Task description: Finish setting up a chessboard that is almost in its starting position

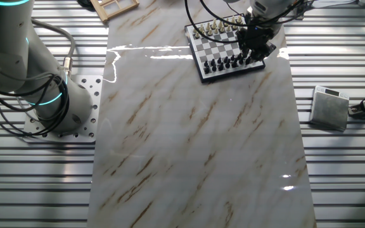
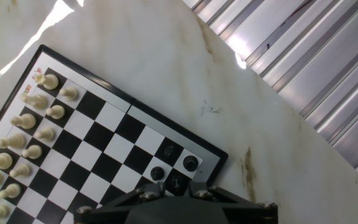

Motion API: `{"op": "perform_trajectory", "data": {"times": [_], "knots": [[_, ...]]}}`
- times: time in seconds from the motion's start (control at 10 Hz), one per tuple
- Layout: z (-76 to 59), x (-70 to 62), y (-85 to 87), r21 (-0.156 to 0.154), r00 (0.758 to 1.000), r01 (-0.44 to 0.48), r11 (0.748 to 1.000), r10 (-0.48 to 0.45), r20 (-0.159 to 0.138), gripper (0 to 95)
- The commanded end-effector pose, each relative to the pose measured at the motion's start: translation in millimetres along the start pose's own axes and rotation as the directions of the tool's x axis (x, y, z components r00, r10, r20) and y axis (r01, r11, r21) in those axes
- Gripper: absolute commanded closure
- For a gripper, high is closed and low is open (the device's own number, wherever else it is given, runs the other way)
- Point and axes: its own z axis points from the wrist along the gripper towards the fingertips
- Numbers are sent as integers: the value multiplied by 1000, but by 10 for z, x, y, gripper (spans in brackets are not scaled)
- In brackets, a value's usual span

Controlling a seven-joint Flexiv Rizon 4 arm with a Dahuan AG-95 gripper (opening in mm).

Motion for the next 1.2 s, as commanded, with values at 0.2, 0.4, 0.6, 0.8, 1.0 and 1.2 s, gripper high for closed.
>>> {"op": "perform_trajectory", "data": {"times": [0.2,0.4,0.6,0.8,1.0,1.2], "knots": [[-13,6,8,-1,1000,-1,1000,1,1,760],[-46,12,22,-1,1000,0,1000,0,0,760],[-93,12,48,-1,1000,-1,1000,1,0,760],[-131,22,65,-1,1000,0,1000,0,0,950],[-190,61,78,-3,1000,5,1000,-5,-1,950],[-249,117,80,-5,1000,7,1000,-7,-3,950]]}}
